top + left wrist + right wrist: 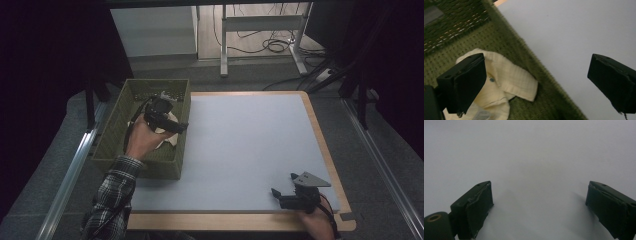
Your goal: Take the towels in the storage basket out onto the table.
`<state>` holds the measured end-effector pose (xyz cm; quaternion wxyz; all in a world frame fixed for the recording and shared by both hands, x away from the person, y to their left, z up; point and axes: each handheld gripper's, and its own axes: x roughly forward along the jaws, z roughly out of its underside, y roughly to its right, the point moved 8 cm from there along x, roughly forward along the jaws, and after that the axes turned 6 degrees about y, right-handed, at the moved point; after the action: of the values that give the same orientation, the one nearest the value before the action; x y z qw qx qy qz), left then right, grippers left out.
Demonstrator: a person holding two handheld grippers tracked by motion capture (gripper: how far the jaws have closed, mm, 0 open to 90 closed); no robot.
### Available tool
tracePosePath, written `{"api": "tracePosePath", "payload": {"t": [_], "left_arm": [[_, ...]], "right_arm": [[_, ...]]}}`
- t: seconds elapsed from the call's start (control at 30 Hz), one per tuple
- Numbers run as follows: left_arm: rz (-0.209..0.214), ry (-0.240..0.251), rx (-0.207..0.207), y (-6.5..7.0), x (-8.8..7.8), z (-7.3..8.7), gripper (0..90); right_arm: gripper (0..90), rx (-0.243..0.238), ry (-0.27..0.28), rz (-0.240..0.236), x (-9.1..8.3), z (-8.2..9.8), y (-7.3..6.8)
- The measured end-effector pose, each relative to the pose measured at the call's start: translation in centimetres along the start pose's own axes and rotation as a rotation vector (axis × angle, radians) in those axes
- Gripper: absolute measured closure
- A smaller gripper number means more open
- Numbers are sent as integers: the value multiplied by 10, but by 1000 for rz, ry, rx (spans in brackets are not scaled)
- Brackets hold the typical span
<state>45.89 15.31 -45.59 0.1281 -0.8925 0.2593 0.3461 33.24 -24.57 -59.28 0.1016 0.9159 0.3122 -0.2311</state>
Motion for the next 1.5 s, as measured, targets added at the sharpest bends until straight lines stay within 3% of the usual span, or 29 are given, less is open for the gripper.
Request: {"api": "tracePosePath", "payload": {"t": [0.33, 0.77, 1.2, 1.5], "left_arm": [[-56, -37, -50, -38, 1, 16, 32], [-83, -95, -121, -75, 15, 40, 17], [-94, -206, -149, -96, 40, 62, 7], [-89, -329, -155, -103, 66, 78, 13]], "right_arm": [[74, 0, 0, 0, 0, 0, 0], [74, 0, 0, 0, 0, 0, 0], [74, 0, 0, 0, 0, 0, 0], [74, 1, 0, -1, 0, 0, 0]]}}
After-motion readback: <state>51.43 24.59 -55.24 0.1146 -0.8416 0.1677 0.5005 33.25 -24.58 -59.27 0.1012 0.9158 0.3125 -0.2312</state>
